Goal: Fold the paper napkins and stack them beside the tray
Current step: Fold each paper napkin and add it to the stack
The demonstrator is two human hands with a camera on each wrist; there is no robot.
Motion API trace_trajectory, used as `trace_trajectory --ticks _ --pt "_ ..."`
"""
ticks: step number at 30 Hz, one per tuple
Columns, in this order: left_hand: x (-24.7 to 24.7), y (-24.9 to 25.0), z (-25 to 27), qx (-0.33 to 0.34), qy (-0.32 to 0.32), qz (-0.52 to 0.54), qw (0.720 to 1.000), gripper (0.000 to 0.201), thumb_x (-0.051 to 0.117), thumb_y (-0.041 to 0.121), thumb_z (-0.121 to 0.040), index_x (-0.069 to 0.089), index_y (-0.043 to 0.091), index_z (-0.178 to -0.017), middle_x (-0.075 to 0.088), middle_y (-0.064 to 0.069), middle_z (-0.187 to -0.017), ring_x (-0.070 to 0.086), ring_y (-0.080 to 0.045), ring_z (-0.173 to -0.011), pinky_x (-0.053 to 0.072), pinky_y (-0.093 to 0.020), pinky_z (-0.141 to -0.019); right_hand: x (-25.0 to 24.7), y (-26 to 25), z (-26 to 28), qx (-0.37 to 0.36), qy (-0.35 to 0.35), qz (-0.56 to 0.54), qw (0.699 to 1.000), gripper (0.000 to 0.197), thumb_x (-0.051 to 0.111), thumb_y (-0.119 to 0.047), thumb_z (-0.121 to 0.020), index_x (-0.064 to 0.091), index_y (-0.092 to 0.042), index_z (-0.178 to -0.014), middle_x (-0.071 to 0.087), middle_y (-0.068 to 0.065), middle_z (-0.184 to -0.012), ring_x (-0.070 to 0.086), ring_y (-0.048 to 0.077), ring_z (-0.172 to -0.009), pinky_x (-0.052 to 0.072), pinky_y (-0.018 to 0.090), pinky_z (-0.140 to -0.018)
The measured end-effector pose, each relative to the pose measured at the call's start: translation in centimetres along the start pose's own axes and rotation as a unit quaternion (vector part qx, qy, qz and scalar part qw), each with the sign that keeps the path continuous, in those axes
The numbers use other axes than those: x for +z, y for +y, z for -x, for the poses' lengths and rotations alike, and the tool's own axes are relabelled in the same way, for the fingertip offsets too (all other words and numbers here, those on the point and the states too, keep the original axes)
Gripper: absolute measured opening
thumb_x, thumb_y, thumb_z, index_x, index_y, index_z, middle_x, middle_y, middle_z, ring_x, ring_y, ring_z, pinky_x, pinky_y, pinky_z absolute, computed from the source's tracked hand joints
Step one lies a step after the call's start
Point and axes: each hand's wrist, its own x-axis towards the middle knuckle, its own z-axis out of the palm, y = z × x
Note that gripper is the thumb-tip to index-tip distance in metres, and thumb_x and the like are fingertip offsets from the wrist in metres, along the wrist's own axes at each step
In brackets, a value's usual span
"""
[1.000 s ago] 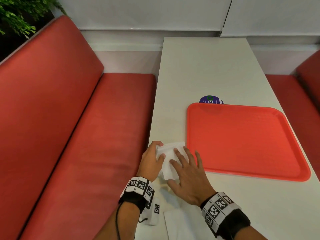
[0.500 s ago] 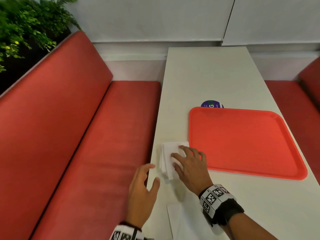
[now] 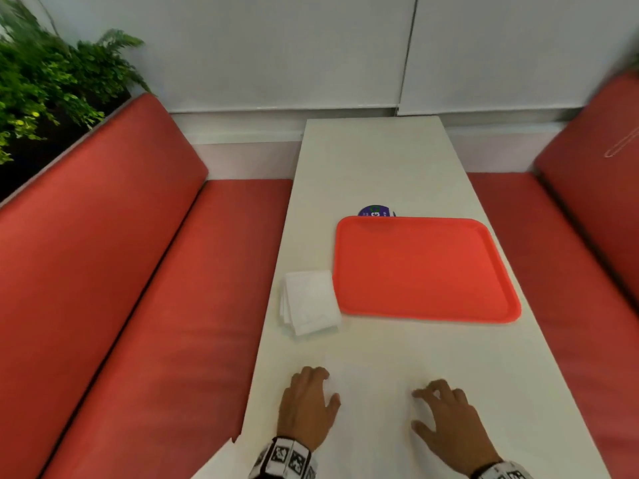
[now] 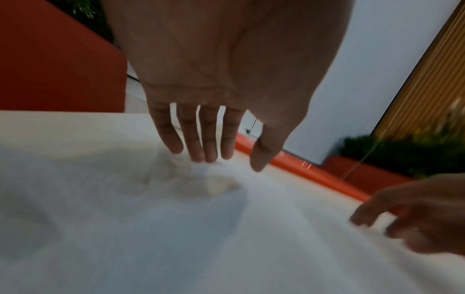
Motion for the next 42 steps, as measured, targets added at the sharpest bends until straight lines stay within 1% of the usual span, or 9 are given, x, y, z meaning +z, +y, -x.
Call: trace_trajectory --ticks 3,7,13,17,22,26,29,37,42 --pt "0.3 0.4 -0.5 -0.013 -0.014 -0.069 0.997 0.036 0.053 0.036 -0.097 0.046 0.028 -0.13 0.047 0.007 -0.13 0.047 -0.015 -0.121 0.041 -0.028 -0.097 1.4 1.6 1.2 -0.01 0.022 -0.01 1.0 0.062 0.091 -0.05 -0.042 0.068 -0.038 -0.099 0.062 -0.007 -0.101 0.064 0.015 -0.074 0.049 0.023 -0.045" --pt "0.6 1.3 -0.7 -0.059 -0.049 0.0 0.997 0.037 0.057 0.017 -0.093 0.045 0.02 -0.128 0.06 0.001 -0.117 0.062 -0.019 -0.106 0.049 -0.031 -0.088 0.3 1.8 2.2 -0.011 0.055 -0.043 0.998 0.054 0.086 -0.04 -0.063 0.063 -0.037 -0.112 0.057 -0.005 -0.112 0.062 0.024 -0.094 0.046 0.029 -0.065" --pt "-0.1 4.0 0.4 -0.076 -0.038 0.107 0.991 0.039 0.063 0.007 -0.085 0.046 0.025 -0.116 0.054 0.007 -0.088 0.057 -0.016 -0.084 0.048 -0.026 -0.076 -1.0 3.4 2.8 0.135 0.035 -0.082 0.987 0.106 0.072 -0.069 -0.068 0.022 -0.023 -0.151 0.028 0.004 -0.142 0.037 0.024 -0.126 0.047 0.034 -0.1" --pt "-1.1 5.7 1.7 -0.03 -0.005 0.127 0.991 0.055 0.065 0.006 -0.082 0.041 0.036 -0.122 0.044 0.011 -0.096 0.051 -0.005 -0.085 0.039 -0.01 -0.068 -1.2 4.5 2.5 0.129 0.004 -0.17 0.977 0.063 0.066 -0.042 -0.089 0.037 -0.018 -0.14 0.044 0.004 -0.135 0.045 0.024 -0.129 0.042 0.034 -0.106" --pt "-2.0 7.1 2.6 -0.011 0.028 0.172 0.985 0.072 0.066 0.002 -0.081 0.034 0.052 -0.121 0.039 0.012 -0.115 0.053 -0.005 -0.105 0.038 0.002 -0.08 -2.9 4.7 2.6 0.07 0.026 -0.228 0.971 0.02 0.065 -0.023 -0.091 0.056 -0.024 -0.11 0.059 -0.003 -0.098 0.06 0.023 -0.095 0.047 0.029 -0.083" --pt "-2.5 8.5 2.8 -0.005 0.071 0.271 0.96 0.076 0.072 0.001 -0.081 0.041 0.052 -0.128 0.048 0.011 -0.122 0.06 -0.007 -0.105 0.046 -0.015 -0.095 -6.4 4.8 3.5 0.004 0.037 -0.338 0.94 0.018 0.071 -0.028 -0.089 0.057 -0.029 -0.1 0.07 -0.009 -0.092 0.065 0.004 -0.082 0.044 0.014 -0.06" --pt "-2.7 9.2 2.5 -0.044 0.079 0.327 0.941 0.079 0.077 -0.001 -0.081 0.039 0.049 -0.13 0.055 0.004 -0.122 0.065 -0.015 -0.108 0.053 -0.029 -0.095 -6.9 5.6 3.5 0.001 0.025 -0.351 0.936 0.024 0.075 -0.034 -0.085 0.058 -0.033 -0.101 0.071 -0.011 -0.095 0.066 0.005 -0.087 0.047 0.018 -0.067" --pt "-4.2 12.9 4.6 -0.058 0.076 0.417 0.904 0.08 0.08 0.003 -0.081 0.039 0.048 -0.134 0.062 0.003 -0.123 0.075 -0.011 -0.088 0.059 -0.023 -0.079 -3.6 6.9 3.3 0.046 0.064 -0.145 0.986 0.066 0.072 -0.054 -0.078 0.042 -0.043 -0.135 0.045 -0.01 -0.132 0.044 0.016 -0.123 0.04 0.036 -0.1" --pt "-7.1 17.8 6.0 -0.053 0.088 0.521 0.847 0.074 0.082 0.003 -0.079 0.048 0.042 -0.132 0.066 0.0 -0.123 0.075 -0.018 -0.098 0.061 -0.043 -0.09 -10.6 2.2 7.0 -0.137 0.009 -0.509 0.85 0.043 0.068 -0.05 -0.088 0.064 -0.033 -0.127 0.067 -0.019 -0.125 0.06 0.002 -0.118 0.043 0.028 -0.103"
